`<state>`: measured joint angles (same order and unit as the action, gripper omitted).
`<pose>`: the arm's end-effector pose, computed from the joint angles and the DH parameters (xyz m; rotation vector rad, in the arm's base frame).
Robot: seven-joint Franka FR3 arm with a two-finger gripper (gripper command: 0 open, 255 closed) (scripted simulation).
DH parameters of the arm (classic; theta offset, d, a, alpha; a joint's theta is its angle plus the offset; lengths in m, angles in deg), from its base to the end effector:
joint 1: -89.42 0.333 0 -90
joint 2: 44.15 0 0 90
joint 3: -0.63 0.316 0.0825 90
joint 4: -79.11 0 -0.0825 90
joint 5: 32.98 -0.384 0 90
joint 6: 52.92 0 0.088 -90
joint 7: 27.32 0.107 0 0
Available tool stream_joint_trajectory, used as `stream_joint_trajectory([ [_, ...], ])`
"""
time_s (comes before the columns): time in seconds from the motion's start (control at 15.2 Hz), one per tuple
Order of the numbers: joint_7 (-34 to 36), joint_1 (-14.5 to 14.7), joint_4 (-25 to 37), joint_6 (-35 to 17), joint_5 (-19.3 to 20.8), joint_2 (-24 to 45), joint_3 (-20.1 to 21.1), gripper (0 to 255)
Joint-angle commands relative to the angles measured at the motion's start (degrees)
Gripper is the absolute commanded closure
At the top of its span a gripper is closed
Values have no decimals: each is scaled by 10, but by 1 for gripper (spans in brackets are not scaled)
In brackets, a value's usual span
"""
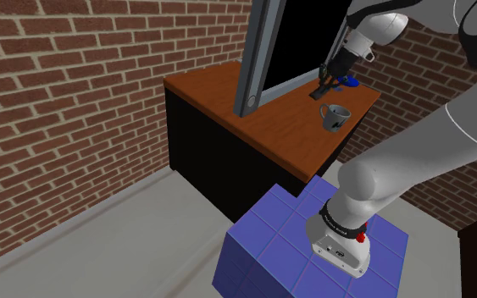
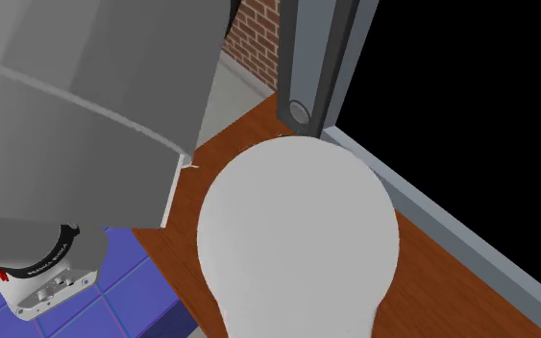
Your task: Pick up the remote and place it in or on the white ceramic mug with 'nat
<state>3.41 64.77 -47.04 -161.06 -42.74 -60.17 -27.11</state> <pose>0.2879 -0.3721 0.4818 -2.0922 1.9279 0.0229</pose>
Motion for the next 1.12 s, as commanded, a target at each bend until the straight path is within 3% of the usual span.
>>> stream_joint_trajectory([
  [0.0, -31, -12, 8, 10, 6, 5, -22, 255],
  [0.4, -116, -39, 52, 39, 8, 43, -80, 255],
  [1.06, -145, -38, -3, -33, -10, 69, -89, 255],
])
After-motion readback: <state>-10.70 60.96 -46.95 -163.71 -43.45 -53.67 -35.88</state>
